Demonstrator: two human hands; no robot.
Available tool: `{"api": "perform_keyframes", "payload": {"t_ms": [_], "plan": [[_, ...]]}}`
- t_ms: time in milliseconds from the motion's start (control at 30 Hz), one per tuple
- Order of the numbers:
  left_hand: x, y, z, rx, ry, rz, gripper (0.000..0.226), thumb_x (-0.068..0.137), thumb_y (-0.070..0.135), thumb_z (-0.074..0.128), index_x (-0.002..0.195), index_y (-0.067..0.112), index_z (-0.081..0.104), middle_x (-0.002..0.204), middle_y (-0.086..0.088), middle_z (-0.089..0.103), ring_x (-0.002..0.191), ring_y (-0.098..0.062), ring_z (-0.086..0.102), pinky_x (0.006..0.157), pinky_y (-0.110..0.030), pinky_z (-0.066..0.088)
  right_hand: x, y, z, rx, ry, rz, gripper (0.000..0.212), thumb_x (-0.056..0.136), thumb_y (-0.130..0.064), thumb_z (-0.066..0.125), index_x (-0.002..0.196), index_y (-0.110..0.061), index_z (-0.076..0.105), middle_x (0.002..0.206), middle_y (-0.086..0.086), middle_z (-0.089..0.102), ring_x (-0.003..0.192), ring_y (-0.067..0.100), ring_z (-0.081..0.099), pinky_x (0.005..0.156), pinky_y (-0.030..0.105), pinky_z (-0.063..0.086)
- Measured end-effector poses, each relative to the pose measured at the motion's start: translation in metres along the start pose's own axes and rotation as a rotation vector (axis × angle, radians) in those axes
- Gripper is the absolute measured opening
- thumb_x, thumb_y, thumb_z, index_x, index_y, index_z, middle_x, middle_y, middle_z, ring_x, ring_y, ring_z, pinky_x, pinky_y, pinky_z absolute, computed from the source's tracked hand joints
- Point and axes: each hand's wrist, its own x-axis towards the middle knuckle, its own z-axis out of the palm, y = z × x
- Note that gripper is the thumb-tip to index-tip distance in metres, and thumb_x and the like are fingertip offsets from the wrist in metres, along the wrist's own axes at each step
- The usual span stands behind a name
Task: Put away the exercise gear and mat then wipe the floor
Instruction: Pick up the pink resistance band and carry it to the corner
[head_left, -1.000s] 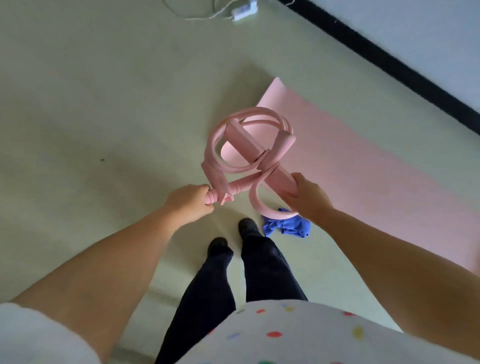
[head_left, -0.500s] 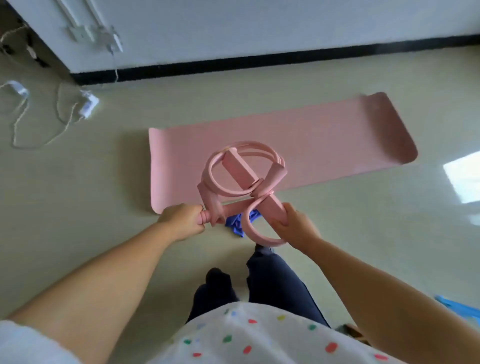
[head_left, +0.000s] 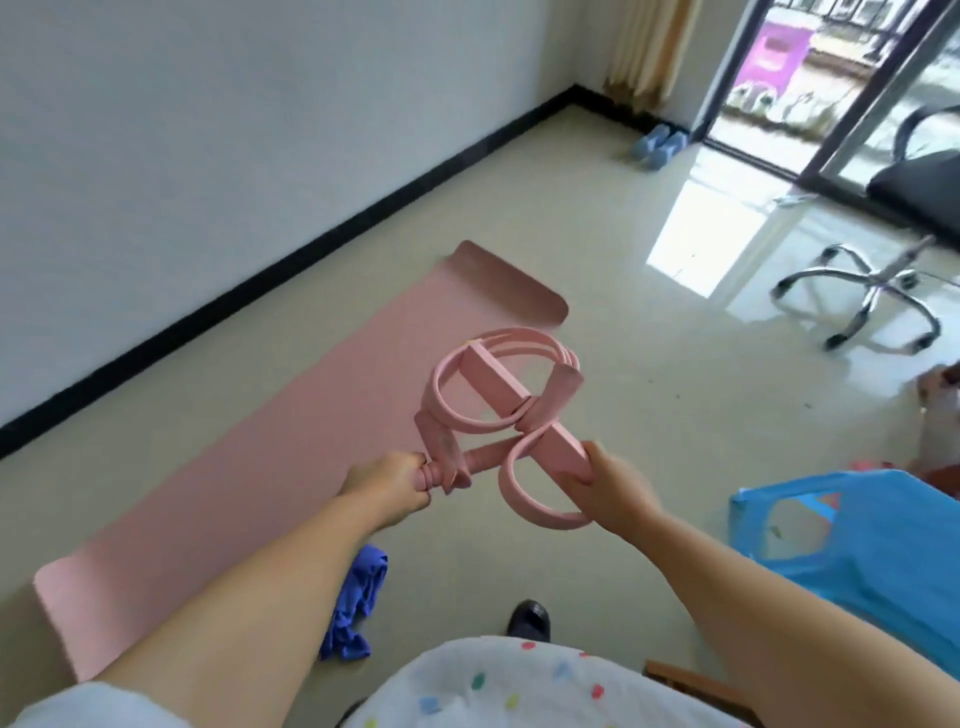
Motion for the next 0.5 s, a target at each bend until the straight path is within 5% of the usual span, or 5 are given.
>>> {"api": "perform_keyframes", "payload": {"t_ms": [500], "plan": [[0.243,0.234,-0.083,0.189,-0.06,0.309,0.009,0.082,0.026,0.05,0.075,0.028,0.045,0.08,0.006,0.055,0.078,-0.02,0.055,0.063,-0.028,0.043,0.178,0.147,-0.171,0.126,0.154,0.208,0.029,0.086,-0.039,0.057,0.106,-0.017,0.055,0.092,0.003,0.064,0.079,0.027,0.059,0.07,0.035,0.05]]}}
